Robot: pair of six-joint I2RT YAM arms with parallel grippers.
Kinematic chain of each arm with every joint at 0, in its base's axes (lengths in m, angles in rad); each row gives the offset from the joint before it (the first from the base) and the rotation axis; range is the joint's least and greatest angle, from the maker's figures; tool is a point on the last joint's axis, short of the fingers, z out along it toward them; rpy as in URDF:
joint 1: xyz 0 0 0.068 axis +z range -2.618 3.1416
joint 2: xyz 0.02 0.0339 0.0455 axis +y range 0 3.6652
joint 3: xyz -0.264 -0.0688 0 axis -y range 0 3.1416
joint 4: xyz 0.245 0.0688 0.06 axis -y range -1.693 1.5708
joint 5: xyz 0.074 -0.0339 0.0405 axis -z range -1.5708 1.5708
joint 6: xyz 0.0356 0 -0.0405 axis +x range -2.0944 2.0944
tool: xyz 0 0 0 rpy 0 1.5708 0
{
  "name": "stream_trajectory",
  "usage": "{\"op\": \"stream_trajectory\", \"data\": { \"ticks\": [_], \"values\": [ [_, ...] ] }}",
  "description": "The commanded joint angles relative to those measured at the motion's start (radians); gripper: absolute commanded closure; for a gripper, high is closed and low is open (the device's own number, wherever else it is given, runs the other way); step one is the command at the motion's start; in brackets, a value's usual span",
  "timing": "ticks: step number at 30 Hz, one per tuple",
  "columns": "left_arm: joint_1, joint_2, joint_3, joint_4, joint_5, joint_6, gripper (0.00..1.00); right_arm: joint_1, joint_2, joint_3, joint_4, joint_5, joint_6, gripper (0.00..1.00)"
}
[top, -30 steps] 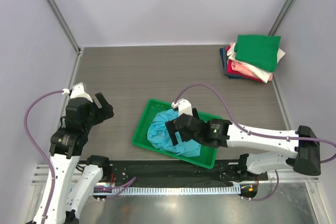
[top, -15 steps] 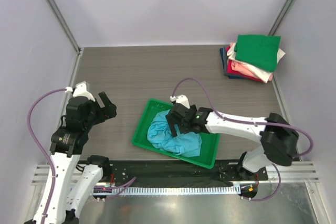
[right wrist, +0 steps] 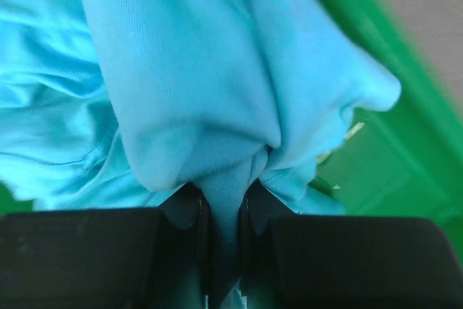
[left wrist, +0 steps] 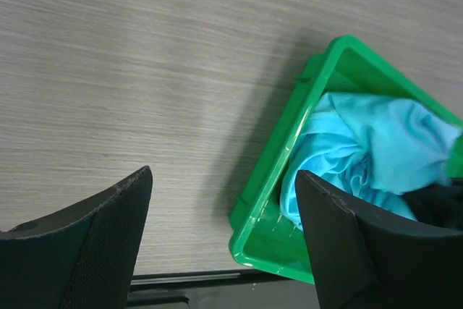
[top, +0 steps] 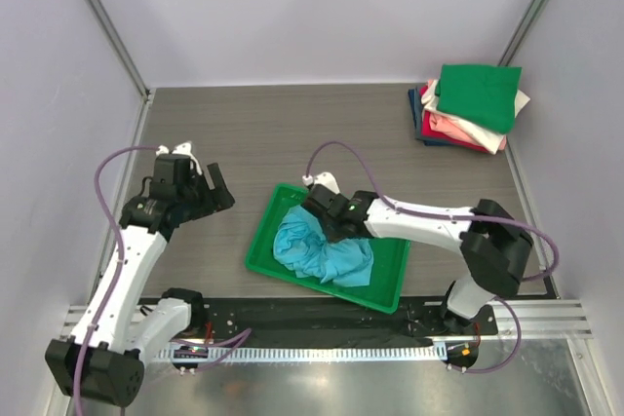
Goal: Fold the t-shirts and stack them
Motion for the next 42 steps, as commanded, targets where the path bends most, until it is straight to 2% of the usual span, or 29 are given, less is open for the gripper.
{"op": "stream_trajectory", "data": {
  "ticks": [1,4,6,7,11,14,15,17,18,19,22,23,28,29,31,32,34,35,38,42],
  "values": [
    [-0.033,0.098,0.013,0.084,0.072,-0.027,0.20,-0.028,-0.184,0.147,-0.056,0.109,-0.048,0.99],
    [-0.119,0.192,0.016,0.122,0.049,-0.050,0.23,-0.046,-0.300,0.306,-0.145,0.155,-0.091,0.99],
    [-0.183,0.321,0.037,0.155,0.053,-0.079,0.25,-0.051,-0.354,0.401,-0.215,0.181,-0.124,0.99],
    [-0.206,0.364,0.048,0.168,0.046,-0.087,0.26,-0.051,-0.365,0.499,-0.243,0.210,-0.135,0.99],
    [-0.315,0.568,0.103,0.199,0.000,-0.118,0.30,-0.051,-0.400,0.679,-0.361,0.282,-0.168,0.99],
    [-0.327,0.706,0.152,0.195,0.000,-0.129,0.55,-0.051,-0.460,0.719,-0.396,0.316,-0.177,0.99],
    [-0.327,0.731,0.180,0.190,-0.014,-0.130,0.73,-0.051,-0.477,0.718,-0.400,0.319,-0.178,0.99],
    [-0.324,0.795,0.221,0.138,-0.080,-0.132,0.89,-0.051,-0.517,0.710,-0.409,0.325,-0.171,0.99],
    [-0.312,0.813,0.269,0.115,-0.135,-0.141,1.00,-0.051,-0.527,0.707,-0.419,0.325,-0.168,0.99],
    [-0.298,0.833,0.290,0.075,-0.152,-0.145,1.00,-0.051,-0.538,0.704,-0.427,0.325,-0.165,0.99],
    [-0.193,0.847,0.352,0.041,-0.146,-0.162,1.00,-0.050,-0.567,0.701,-0.441,0.318,-0.155,0.99],
    [-0.120,0.852,0.364,0.029,-0.140,-0.165,1.00,-0.051,-0.578,0.699,-0.447,0.317,-0.148,0.99],
    [0.102,0.869,0.467,-0.020,-0.149,-0.165,1.00,-0.051,-0.606,0.667,-0.452,0.314,-0.138,0.99],
    [0.196,0.873,0.478,-0.022,-0.139,-0.175,1.00,-0.051,-0.610,0.661,-0.450,0.311,-0.135,0.99],
    [0.289,0.876,0.493,-0.002,-0.100,-0.194,1.00,-0.051,-0.618,0.637,-0.452,0.305,-0.128,0.99],
    [0.376,0.881,0.498,0.006,-0.058,-0.228,1.00,-0.053,-0.620,0.629,-0.450,0.298,-0.123,0.99],
    [0.451,0.889,0.499,0.024,-0.027,-0.271,1.00,-0.051,-0.626,0.605,-0.450,0.294,-0.108,0.99],
    [0.517,0.889,0.490,0.065,0.036,-0.326,1.00,-0.051,-0.629,0.591,-0.441,0.284,-0.100,0.99],
    [0.611,0.912,0.450,0.174,0.107,-0.411,1.00,-0.051,-0.644,0.520,-0.410,0.250,-0.076,0.99],
    [0.647,1.013,0.545,0.205,0.118,-0.484,1.00,-0.050,-0.643,0.425,-0.335,0.173,-0.050,0.99]
  ]
}}
